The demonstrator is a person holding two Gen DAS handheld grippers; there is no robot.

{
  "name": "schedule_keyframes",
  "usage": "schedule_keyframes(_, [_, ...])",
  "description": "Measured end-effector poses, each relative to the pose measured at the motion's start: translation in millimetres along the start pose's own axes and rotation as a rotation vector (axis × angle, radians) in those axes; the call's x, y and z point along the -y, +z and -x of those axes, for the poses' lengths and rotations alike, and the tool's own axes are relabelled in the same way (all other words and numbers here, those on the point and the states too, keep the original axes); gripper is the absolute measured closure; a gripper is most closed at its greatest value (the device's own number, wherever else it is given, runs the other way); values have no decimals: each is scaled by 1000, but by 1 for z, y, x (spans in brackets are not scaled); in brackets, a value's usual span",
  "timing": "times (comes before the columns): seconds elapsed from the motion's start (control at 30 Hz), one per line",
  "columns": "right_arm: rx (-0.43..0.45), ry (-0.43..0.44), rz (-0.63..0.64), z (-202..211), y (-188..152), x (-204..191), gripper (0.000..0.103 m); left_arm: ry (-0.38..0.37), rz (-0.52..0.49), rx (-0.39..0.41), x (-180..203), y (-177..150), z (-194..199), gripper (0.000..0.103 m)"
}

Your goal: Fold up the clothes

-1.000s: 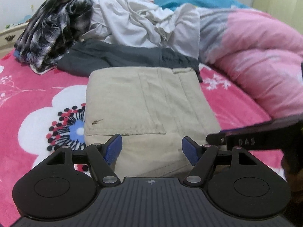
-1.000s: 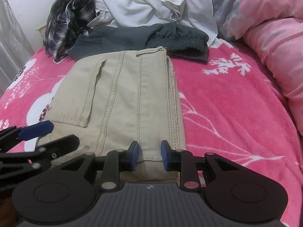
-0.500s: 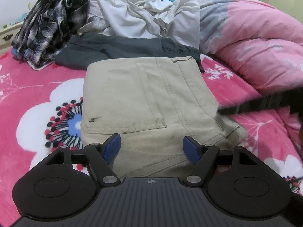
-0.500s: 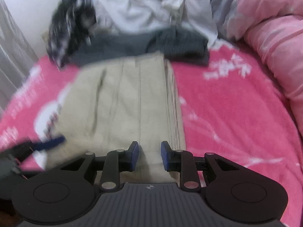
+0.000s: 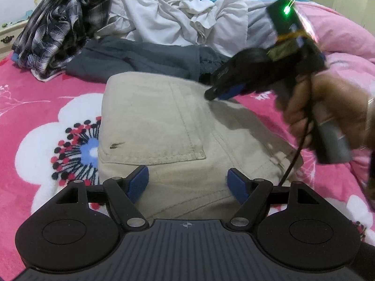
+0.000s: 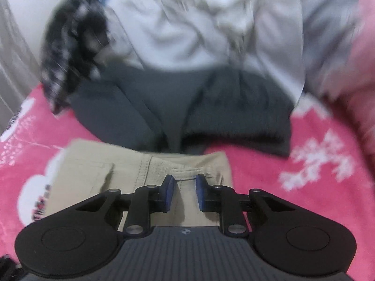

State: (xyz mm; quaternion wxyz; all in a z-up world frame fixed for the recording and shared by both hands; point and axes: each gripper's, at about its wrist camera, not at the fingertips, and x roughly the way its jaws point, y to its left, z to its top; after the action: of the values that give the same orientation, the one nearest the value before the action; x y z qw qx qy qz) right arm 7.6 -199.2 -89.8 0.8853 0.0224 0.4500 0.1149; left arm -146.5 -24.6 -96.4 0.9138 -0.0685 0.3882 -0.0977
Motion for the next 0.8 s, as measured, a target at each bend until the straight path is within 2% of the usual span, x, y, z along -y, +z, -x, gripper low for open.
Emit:
schedule_keyframes(0.17, [-19, -61, 114, 9, 6, -20, 82, -4, 22, 2, -4, 2, 11, 29])
schedule_keyframes(0.23, [20, -33, 96, 30, 14, -27, 78, -4, 31, 11, -5, 2, 24, 29])
schedule_keyframes(0.4, [26, 254, 141, 40, 35, -71, 78, -27, 18, -27, -3, -1, 29, 29])
schedule_keyframes(0.43, [22, 302, 152, 39, 38, -80, 78, -17, 2, -40, 0, -1, 27, 27])
schedule_keyframes(0.47, [-1, 310, 172, 27, 42, -90, 78, -9, -28, -51, 3, -3, 25, 27])
schedule_keyframes(0.57, [-96, 276, 214, -22, 45, -113, 81, 14, -94, -73, 12, -7, 21, 23])
schedule_keyframes(0.67, [-106, 166, 328, -66, 29, -130, 82, 16, -96, -85, 9, -8, 18, 22])
schedule_keyframes(0.73, [-97, 150, 336, -69, 31, -133, 82, -7, -69, -83, 3, -7, 19, 22])
schedule_keyframes(0.8, [-114, 158, 286, -62, 38, -130, 82, -29, -44, -85, -2, -5, 21, 23])
